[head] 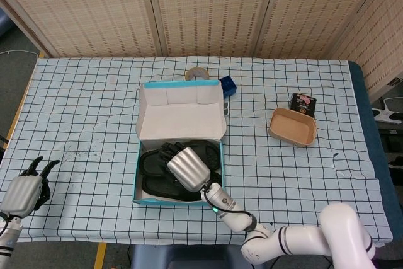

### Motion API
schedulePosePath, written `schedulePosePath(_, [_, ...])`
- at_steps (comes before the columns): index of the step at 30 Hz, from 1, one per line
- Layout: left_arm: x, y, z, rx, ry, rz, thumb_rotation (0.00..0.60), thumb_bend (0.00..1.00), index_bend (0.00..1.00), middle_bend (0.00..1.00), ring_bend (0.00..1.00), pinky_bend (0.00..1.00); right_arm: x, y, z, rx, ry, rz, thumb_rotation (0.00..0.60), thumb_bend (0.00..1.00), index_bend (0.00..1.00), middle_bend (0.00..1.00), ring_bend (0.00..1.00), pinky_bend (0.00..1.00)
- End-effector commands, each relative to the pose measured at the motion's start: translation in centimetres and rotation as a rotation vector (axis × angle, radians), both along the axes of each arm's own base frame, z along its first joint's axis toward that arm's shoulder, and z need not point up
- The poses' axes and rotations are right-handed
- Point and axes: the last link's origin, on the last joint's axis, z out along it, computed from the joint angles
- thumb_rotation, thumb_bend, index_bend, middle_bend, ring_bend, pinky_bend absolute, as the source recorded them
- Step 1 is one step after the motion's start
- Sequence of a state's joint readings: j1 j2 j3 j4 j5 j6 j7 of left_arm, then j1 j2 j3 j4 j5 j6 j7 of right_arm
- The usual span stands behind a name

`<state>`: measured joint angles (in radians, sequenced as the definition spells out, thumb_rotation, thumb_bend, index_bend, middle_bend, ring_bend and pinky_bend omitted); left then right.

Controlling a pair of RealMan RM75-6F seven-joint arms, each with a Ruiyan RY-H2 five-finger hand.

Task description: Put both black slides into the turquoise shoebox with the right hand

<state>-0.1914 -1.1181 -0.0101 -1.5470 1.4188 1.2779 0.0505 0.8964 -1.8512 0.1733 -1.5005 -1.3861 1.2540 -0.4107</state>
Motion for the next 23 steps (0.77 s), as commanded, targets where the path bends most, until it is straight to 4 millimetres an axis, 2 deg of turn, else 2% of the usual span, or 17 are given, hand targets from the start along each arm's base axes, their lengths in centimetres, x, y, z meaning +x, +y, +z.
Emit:
schedulePosePath(1, [0.0, 0.0, 0.0, 0.002, -0.001, -0.001, 0.6, 0.39, 0.14, 0.06, 0.04, 0.31, -3.4, 0.4, 4.9, -0.116, 0.105, -0.057, 0.6, 0.39, 0.37, 0.38, 0.2, 0.34])
schedulePosePath(5, [0.0, 0.0, 0.1, 0.009, -0.004, 0.0, 0.6, 0.39, 0.14, 0.07, 0.04, 0.31, -8.9, 2.0, 8.2, -0.235, 0.248, -0.134, 0.6, 0.39, 0.37, 0.38, 0.2, 0.34])
schedulePosePath(8, [0.1, 0.0, 0.1, 0.01, -0.002, -0.004, 0.6, 0.39, 0.14, 0.07, 0.04, 0.31, -14.1, 3.1, 10.1, -0.322, 0.344, -0.209, 0.6, 0.32, 0.35, 0.36, 0.19, 0.33])
schedulePosePath(10, [0.2, -0.1, 0.1, 0.009, -0.004, -0.006, 0.6, 0.39, 0.14, 0.07, 0.04, 0.31, -17.7, 4.0, 11.4, -0.359, 0.383, -0.275, 0.6, 0.25, 0.31, 0.31, 0.15, 0.29])
schedulePosePath(13, [0.4, -0.2, 0.1, 0.01, -0.006, -0.013, 0.6, 0.39, 0.14, 0.07, 0.04, 0.31, -22.2, 5.1, 13.0, -0.386, 0.41, -0.379, 0.6, 0.22, 0.25, 0.27, 0.11, 0.22])
schedulePosePath(17, [0.6, -0.3, 0.1, 0.02, 0.007, -0.028, 0.6, 0.39, 0.14, 0.07, 0.05, 0.31, -26.3, 6.1, 14.6, -0.402, 0.426, -0.486, 0.6, 0.21, 0.2, 0.22, 0.07, 0.15])
schedulePosePath(23, [0.9, -0.6, -0.1, 0.03, 0.028, -0.063, 0.6, 0.39, 0.14, 0.07, 0.05, 0.31, -29.5, 7.2, 15.8, -0.404, 0.359, -0.56, 0.6, 0.21, 0.18, 0.21, 0.06, 0.09])
